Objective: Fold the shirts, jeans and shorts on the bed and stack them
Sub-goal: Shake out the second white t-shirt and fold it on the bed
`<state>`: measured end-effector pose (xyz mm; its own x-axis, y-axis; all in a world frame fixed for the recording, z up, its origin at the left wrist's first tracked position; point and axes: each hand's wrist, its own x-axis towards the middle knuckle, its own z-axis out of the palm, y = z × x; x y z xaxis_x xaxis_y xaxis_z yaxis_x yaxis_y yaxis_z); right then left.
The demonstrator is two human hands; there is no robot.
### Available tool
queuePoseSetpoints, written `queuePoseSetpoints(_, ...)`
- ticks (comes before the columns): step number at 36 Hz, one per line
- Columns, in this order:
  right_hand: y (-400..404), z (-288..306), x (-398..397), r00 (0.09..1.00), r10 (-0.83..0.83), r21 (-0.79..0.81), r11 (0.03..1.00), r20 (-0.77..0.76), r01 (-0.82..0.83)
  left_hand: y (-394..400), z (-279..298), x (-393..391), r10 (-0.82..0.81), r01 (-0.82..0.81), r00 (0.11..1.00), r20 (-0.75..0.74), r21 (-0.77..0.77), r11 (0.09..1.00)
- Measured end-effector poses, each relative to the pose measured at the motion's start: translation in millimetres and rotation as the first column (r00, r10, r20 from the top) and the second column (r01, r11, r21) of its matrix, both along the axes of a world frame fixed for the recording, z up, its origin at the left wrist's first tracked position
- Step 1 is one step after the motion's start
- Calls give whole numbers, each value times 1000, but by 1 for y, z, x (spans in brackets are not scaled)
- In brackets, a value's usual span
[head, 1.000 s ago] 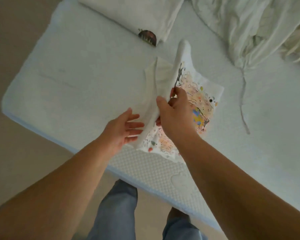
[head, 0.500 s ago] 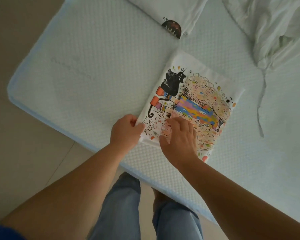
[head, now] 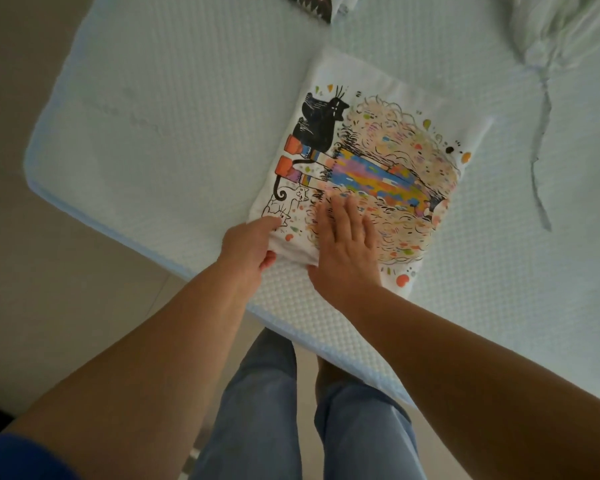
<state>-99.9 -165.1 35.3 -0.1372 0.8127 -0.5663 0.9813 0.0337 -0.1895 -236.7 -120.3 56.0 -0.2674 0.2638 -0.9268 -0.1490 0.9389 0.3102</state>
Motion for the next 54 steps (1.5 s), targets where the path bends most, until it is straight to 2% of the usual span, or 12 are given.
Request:
queuePoseSetpoints(6,-6,18,3,988,-56,94,993,-145,70,-6,36,15,65,-102,980,186,192,976)
queuePoseSetpoints(10,2,49,11,865,-299,72,932,-403,356,-9,65,25,-68,1,977,202,316,949)
queuePoseSetpoints(15,19,114,34,613,-454,-47,826,-646,561,0,95,10,-30,-166,895,445,395,903)
queuePoseSetpoints(19,35,174,62,424,-489,-207,805,-763,557,15,101,-2,24,-126,961,277,355,926)
queuePoseSetpoints(24,44,201,114,-113,-672,-636,614,-732,468,27,91,3,-17,-56,974,226,315,947)
queuePoseSetpoints(26,46,190,136,-214,-717,-728,555,-664,402,32,81,7,-4,-111,956,295,370,922)
queuePoseSetpoints(30,46,131,169,-236,-843,-805,321,-483,499,39,52,20,-125,-132,875,468,479,868)
queuePoseSetpoints(34,47,58,187,-192,-896,-646,127,-400,753,47,20,34,-316,260,933,171,286,922)
queuePoseSetpoints(37,43,18,197,57,-934,-470,230,-353,852,53,-2,38,-435,413,898,63,217,885)
queuePoseSetpoints(39,38,10,197,110,-932,-416,258,-347,872,55,-12,38,-460,456,887,-45,241,856)
queuePoseSetpoints(49,19,9,183,108,-940,-436,249,-323,865,24,-20,51,-594,676,705,-387,113,729)
queuePoseSetpoints(54,25,18,179,-13,-951,-602,185,-310,777,27,-4,56,-501,562,815,-292,188,805)
